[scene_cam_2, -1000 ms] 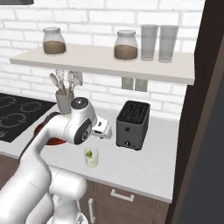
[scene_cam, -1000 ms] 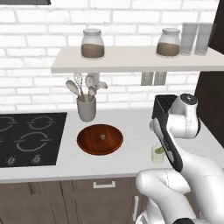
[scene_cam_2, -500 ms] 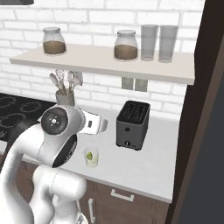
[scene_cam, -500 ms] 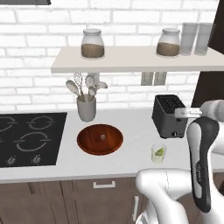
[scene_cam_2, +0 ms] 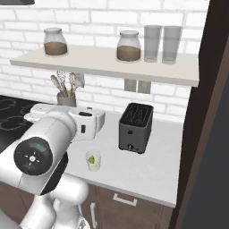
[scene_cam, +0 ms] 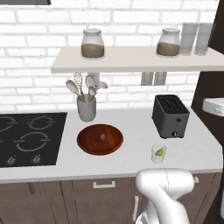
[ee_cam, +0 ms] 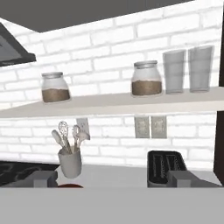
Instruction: Grab a lemon wedge from the fridge and one ice cube from the ice bowl, and put them in the glass of lemonade.
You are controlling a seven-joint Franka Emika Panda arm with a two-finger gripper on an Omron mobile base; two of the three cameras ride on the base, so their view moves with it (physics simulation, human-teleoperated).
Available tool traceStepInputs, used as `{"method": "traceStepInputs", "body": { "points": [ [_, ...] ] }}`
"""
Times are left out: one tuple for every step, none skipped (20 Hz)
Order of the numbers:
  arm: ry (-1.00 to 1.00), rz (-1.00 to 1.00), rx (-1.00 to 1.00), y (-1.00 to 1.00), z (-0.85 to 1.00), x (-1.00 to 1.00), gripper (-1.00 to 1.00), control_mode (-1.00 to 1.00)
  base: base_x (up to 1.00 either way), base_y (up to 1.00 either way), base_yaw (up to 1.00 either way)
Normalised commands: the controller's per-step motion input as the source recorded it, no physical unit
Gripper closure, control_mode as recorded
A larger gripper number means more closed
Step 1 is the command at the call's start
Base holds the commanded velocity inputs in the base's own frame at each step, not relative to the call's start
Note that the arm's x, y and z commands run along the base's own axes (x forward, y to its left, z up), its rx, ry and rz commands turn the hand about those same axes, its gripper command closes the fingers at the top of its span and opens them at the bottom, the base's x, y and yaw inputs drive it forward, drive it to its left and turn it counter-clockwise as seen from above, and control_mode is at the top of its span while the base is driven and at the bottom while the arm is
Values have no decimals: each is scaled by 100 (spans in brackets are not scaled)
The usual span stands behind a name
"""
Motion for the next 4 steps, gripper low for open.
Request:
{"method": "traceStepInputs", "body": {
  "points": [
    [0, 0, -3, 0, 0, 0, -100, -100, 0, 0, 0],
    [0, 0, 0, 0, 0, 0, -100, -100, 0, 0, 0],
    [0, 0, 0, 0, 0, 0, -100, -100, 0, 0, 0],
    [0, 0, 0, 0, 0, 0, -100, -100, 0, 0, 0]
  ]
}}
